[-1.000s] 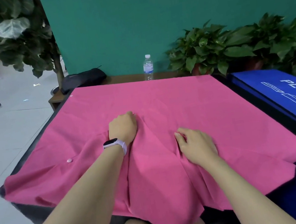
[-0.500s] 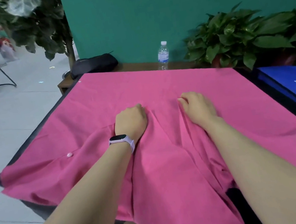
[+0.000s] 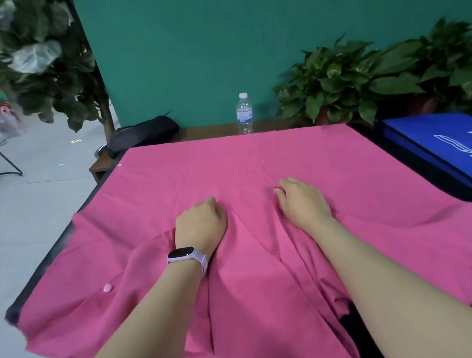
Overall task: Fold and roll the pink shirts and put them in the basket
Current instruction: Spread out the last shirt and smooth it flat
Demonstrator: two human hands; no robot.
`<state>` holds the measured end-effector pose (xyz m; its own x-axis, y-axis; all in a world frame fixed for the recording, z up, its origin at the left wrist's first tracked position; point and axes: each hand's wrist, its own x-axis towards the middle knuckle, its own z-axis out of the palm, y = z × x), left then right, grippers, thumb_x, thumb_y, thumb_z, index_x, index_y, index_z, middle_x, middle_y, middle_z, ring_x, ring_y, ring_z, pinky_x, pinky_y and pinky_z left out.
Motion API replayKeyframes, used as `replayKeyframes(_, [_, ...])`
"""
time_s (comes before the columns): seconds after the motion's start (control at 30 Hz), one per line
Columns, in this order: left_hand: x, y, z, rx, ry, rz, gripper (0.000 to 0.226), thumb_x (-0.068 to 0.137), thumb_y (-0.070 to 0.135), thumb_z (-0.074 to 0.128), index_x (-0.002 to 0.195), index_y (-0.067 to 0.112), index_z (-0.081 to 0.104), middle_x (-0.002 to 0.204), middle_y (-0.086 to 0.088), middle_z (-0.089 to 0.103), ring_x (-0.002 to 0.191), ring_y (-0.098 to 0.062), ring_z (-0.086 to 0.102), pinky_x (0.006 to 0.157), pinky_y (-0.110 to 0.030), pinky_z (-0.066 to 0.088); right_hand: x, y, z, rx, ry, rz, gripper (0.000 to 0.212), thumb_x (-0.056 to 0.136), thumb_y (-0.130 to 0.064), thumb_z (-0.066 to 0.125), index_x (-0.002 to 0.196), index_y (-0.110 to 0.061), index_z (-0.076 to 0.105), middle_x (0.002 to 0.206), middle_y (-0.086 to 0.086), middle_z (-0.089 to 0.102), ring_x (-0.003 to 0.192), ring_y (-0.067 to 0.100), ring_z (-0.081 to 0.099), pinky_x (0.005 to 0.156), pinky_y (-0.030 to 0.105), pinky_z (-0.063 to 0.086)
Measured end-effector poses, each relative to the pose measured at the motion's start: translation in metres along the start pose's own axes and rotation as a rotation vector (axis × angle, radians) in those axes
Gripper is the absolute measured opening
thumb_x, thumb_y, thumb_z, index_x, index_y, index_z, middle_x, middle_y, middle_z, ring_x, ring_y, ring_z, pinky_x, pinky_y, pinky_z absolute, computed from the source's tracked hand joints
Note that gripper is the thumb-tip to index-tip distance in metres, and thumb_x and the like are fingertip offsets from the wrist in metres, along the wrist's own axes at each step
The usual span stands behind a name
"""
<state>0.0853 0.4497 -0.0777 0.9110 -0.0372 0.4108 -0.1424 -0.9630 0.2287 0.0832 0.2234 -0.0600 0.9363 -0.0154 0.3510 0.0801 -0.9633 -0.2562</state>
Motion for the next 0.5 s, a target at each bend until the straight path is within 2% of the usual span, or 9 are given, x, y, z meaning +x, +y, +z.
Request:
replayKeyframes(0.13, [-0.028,0.002,-0.016,0.002,-0.046,0.041,0.013,0.099,0.023,0.038,0.087,0.02,0.044,0.087,-0.012,0.067,0.078,-0.038,0.063,0.061,-0.036,0.032,-0.026,-0.001,-0.006,0.038,-0.005,0.007,0.028,0.105,-0.033,0.042,0.102,-0.013,0.061,0.108,0.011,0.066,0.1,0.037,0.063,0.077,0.043,0.045])
replayKeyframes(0.23, [-0.046,0.002,-0.028,-0.006,-0.079,0.07,0.013,0.1,0.022,0.036,0.088,0.019,0.042,0.086,-0.012,0.066,0.078,-0.039,0.061,0.062,-0.036,0.033,-0.046,0.001,-0.011,0.101,0.036,0.04,0.027,0.103,-0.034,0.048,0.087,-0.017,0.06,0.096,0.012,0.069,0.095,0.037,0.064,0.068,0.04,0.037])
replayKeyframes(0.3, [-0.059,-0.001,-0.032,0.003,-0.093,0.088,0.016,0.1,0.023,0.035,0.086,0.018,0.042,0.078,-0.009,0.062,0.071,-0.038,0.058,0.061,-0.036,0.034,-0.061,0.003,-0.012,0.147,0.04,0.059,0.028,0.102,-0.035,0.051,0.081,-0.019,0.058,0.09,0.012,0.07,0.092,0.037,0.065,0.066,0.038,0.036])
replayKeyframes(0.4, [-0.073,-0.005,-0.036,0.067,-0.068,0.126,0.019,0.098,0.023,0.038,0.081,0.017,0.044,0.065,-0.004,0.054,0.063,-0.036,0.053,0.055,-0.034,0.03,-0.079,0.003,-0.015,0.197,0.079,0.081,0.026,0.101,-0.038,0.053,0.086,-0.02,0.064,0.089,0.014,0.071,0.09,0.038,0.065,0.064,0.037,0.036])
replayKeyframes(0.5, [-0.069,-0.002,-0.04,0.132,-0.111,0.172,0.021,0.098,0.025,0.038,0.084,0.016,0.051,0.08,-0.014,0.066,0.074,-0.039,0.062,0.058,-0.035,0.034,-0.083,0.001,-0.018,0.231,0.104,0.099,0.026,0.1,-0.039,0.054,0.086,-0.02,0.065,0.088,0.013,0.072,0.089,0.039,0.065,0.065,0.038,0.039])
